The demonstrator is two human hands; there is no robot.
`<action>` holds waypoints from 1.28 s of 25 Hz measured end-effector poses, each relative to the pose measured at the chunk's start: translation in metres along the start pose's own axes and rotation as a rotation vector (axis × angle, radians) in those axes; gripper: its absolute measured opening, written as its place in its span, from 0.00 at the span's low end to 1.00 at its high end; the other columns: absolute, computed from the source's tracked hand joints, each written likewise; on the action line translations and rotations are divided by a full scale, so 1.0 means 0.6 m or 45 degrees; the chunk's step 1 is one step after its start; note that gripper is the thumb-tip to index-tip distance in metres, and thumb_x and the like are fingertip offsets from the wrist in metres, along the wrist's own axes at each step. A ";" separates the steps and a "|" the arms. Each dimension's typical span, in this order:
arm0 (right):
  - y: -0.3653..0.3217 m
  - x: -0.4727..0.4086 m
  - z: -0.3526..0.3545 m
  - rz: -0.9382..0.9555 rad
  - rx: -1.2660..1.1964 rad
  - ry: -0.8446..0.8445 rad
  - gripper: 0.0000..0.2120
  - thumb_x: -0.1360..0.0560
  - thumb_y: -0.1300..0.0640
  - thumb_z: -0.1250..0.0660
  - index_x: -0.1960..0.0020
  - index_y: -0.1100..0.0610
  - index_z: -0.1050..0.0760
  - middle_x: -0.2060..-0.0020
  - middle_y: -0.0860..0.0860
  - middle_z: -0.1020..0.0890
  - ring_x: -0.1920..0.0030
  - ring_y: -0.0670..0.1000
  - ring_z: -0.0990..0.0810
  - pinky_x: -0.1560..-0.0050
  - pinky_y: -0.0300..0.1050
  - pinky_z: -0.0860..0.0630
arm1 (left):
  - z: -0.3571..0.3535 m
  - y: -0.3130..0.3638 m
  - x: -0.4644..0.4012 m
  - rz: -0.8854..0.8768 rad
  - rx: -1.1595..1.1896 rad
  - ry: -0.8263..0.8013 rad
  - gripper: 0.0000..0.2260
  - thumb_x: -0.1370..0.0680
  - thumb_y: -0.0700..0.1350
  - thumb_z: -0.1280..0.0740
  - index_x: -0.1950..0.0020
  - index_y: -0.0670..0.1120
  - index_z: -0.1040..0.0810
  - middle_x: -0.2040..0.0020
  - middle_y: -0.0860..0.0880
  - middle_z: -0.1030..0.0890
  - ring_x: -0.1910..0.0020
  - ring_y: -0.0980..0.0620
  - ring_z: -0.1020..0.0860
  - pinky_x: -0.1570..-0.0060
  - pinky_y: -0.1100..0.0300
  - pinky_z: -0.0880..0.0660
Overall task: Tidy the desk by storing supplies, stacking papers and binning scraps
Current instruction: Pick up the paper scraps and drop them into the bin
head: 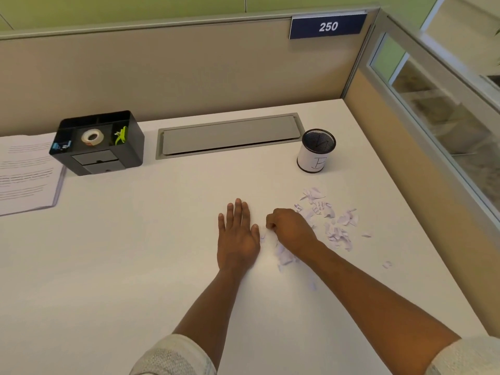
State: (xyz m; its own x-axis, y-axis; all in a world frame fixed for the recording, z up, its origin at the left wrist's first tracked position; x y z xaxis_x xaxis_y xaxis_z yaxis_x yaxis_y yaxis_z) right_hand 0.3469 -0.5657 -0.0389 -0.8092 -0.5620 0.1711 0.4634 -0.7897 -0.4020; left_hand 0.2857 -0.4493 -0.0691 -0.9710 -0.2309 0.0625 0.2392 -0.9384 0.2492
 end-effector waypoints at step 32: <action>0.192 -0.165 0.352 -0.328 -0.329 0.695 0.15 0.26 0.70 0.40 0.55 0.59 0.17 0.55 0.52 0.15 0.56 0.47 0.22 0.58 0.31 0.31 | 0.001 -0.001 -0.043 -0.093 -0.044 0.030 0.31 0.18 0.59 0.59 0.18 0.46 0.59 0.18 0.48 0.62 0.19 0.48 0.63 0.21 0.47 0.61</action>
State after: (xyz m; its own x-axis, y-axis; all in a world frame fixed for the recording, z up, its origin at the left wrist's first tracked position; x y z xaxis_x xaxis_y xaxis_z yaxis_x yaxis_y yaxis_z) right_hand 0.5568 -0.6531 0.0879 -0.9811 -0.1036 -0.1631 0.1840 -0.7594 -0.6241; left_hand 0.3106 -0.4426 -0.0704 -0.9857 -0.1672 0.0227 0.1681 -0.9612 0.2185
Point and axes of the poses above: each hand's wrist, its own x-axis away from the middle knuckle, its own z-axis out of the back of the hand, y = z × x, the point moved 8 cm from there along -x, towards the middle knuckle
